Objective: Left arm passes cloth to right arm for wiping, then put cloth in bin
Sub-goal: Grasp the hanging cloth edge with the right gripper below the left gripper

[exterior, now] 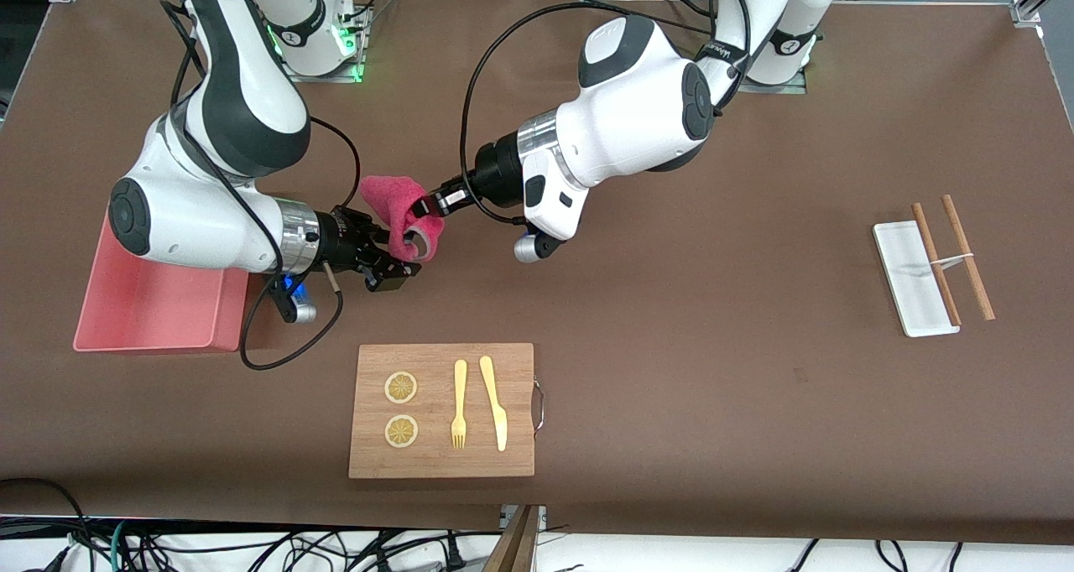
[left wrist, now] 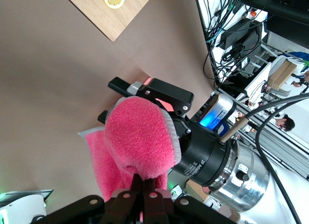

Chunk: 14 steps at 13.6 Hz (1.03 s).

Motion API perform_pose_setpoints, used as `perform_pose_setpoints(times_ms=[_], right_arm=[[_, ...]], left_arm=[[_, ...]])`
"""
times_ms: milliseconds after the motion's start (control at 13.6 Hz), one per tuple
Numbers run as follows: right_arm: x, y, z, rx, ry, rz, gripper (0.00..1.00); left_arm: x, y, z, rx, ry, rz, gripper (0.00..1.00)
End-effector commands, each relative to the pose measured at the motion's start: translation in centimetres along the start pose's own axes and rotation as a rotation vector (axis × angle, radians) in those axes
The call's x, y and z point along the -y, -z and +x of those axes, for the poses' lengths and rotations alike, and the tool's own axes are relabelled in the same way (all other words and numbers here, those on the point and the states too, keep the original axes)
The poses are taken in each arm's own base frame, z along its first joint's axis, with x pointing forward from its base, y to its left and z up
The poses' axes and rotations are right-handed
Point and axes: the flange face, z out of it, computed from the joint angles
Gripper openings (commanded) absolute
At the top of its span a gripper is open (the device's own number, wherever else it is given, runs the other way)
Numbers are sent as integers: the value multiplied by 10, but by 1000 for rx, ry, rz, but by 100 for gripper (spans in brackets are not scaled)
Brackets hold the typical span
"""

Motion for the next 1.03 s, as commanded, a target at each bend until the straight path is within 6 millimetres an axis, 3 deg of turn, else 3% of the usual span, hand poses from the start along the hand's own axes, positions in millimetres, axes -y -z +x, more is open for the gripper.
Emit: perform_pose_setpoints(times_ms=[0,73,367,513,660,733,807,953], right_arm=[[-1,1,-4,22,-13,12,29],[-1,4,-5,20,-9,16,27],[-3,7,-5,30,7,2,0],[-3,9,-5,26,10,6,0],[-4,10,-5,24,10,5,0],[-4,10,-5,20,11,3,0],[-4,10,-5,19,11,2,0],[-4,10,-4,18,24,1,0]], left_arm=[[-6,4,1,10,16,-29,0],[-6,4,2,9,16,-29,0],[-6,5,3,9,21,-30,0],[-6,5,4,9,20,-29,2],[-6,6,5,8,21,-29,49],[-7,8,6,7,22,-32,83],[-9,14,8,-1,8,-38,100],[-15,33,24,-21,16,-54,100]])
